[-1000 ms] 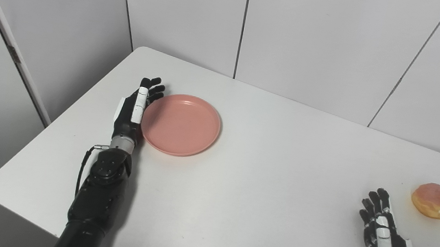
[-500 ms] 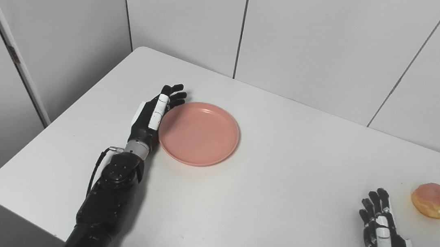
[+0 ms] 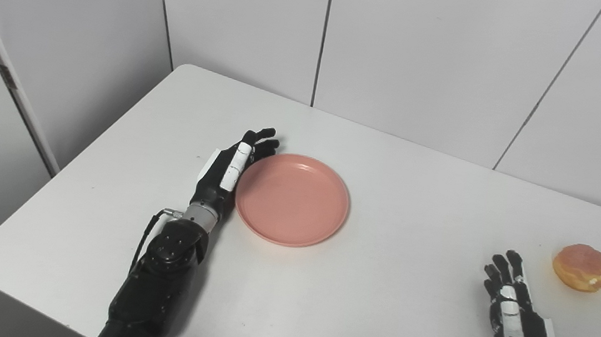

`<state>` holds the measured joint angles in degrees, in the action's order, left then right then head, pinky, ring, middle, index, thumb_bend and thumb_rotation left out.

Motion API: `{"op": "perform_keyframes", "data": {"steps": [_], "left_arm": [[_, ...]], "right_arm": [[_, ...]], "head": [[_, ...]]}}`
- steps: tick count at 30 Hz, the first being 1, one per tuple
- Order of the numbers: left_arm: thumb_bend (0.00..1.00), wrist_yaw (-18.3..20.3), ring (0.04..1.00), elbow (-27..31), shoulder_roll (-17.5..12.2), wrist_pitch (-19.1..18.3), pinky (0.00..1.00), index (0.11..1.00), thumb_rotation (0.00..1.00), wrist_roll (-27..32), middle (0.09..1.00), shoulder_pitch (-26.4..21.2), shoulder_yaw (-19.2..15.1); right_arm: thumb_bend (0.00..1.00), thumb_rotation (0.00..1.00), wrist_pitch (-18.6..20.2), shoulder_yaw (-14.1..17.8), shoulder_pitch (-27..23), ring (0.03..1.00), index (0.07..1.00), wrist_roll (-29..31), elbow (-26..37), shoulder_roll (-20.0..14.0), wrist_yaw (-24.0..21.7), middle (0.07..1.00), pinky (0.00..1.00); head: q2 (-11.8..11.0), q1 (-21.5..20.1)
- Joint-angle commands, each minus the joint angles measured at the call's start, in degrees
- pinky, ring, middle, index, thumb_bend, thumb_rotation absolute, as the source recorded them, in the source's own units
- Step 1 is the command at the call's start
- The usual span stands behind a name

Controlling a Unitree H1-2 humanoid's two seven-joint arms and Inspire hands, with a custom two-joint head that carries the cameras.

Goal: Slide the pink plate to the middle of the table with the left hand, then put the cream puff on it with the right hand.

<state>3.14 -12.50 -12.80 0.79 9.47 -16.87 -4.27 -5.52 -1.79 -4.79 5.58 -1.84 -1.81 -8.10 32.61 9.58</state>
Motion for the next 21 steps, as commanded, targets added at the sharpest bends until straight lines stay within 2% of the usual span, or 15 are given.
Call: {"op": "perform_keyframes", "data": {"steps": [1,8,11,12,13,14,15,21], "left_arm": [[0.86,1.93,0.845,1.98,0.69,0.09,0.86,0.805,1.00,-0.61,0.825,-0.37,1.16],[0.87,3.63,0.850,3.51,0.86,-1.17,0.86,0.817,1.00,-0.37,0.829,0.93,3.01],[0.87,4.63,0.848,4.30,0.86,-1.64,0.86,0.820,1.00,0.49,0.833,1.45,3.20],[0.87,5.03,0.849,4.48,0.86,-1.84,0.86,0.818,1.00,0.84,0.834,1.63,3.19],[0.86,5.51,0.848,4.64,0.69,-2.02,0.85,0.817,1.00,1.18,0.834,1.80,3.14],[0.86,6.02,0.849,4.69,0.57,-2.01,0.85,0.819,1.00,1.35,0.836,1.96,3.14],[0.86,6.73,0.850,4.58,0.33,-1.73,0.85,0.820,1.00,1.48,0.836,2.21,3.19],[0.86,9.76,0.865,2.64,0.28,-0.02,0.88,0.828,1.00,3.00,0.852,2.78,3.16]], "right_arm": [[0.59,0.82,-2.10,-0.11,-0.52,0.937,0.969,-0.15,0.83,0.58,0.40,0.948,1.00],[0.60,0.79,-0.65,-0.59,-0.56,0.926,0.957,-1.79,1.63,2.55,2.21,0.937,0.99],[0.65,0.77,-0.04,-1.14,-0.81,0.922,0.954,-2.58,1.75,3.57,2.94,0.932,0.99],[0.65,0.77,-0.14,-1.29,-0.99,0.921,0.954,-2.79,1.48,3.91,3.15,0.932,0.99],[0.68,0.78,-0.17,-1.53,-1.21,0.924,0.956,-3.19,1.21,4.35,3.50,0.934,1.00],[0.69,0.78,-0.20,-1.75,-1.42,0.925,0.956,-3.55,0.92,4.71,3.86,0.935,1.00],[0.69,0.78,-0.53,-2.17,-1.68,0.925,0.956,-4.12,0.42,5.14,4.17,0.935,1.00],[0.60,0.82,-1.78,-3.94,-2.54,0.957,0.980,-6.88,-0.82,6.80,5.79,0.957,0.99]], "head": [[0.04,0.03],[1.75,-7.23],[2.51,-12.74],[2.55,-13.26],[2.77,-16.54],[2.79,-17.03],[2.68,-20.49],[3.33,-24.71]]}}
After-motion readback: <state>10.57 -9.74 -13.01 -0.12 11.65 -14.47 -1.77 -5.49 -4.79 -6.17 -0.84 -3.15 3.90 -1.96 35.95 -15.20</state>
